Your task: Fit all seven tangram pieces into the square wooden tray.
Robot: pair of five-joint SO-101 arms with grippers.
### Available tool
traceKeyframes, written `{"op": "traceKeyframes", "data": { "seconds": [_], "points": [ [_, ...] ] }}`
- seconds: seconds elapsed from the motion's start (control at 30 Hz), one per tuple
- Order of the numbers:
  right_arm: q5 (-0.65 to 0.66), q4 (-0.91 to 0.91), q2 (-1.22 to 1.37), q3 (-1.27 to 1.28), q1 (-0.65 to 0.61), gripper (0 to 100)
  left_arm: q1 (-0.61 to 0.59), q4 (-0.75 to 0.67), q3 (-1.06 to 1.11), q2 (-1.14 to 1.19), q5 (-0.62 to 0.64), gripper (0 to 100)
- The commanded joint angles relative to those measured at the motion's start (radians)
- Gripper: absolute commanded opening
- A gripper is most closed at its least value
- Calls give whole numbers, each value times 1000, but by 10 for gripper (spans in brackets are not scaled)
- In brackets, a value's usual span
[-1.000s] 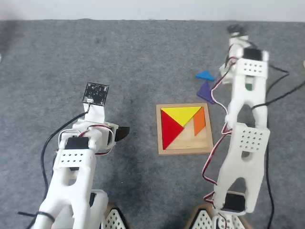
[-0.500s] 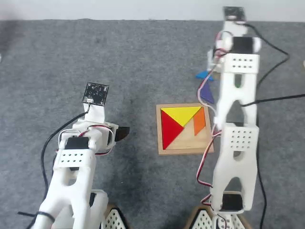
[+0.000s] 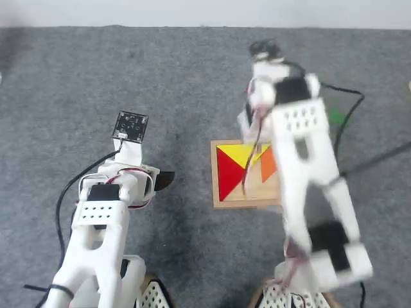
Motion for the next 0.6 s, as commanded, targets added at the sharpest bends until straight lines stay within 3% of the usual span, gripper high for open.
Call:
{"op": "traceKeyframes", "data": {
  "seconds": [0.0,0.27,0.57],
  "points": [
    [-17,-205,-206,272,-12,7,5,-15,-4,-25,-11,346],
    [-18,-545,-130,609,1,7,5,-15,-4,-25,-11,346],
    [-64,-610,-41,646,-30,10,5,-15,-4,-25,-11,346]
  ]
}}
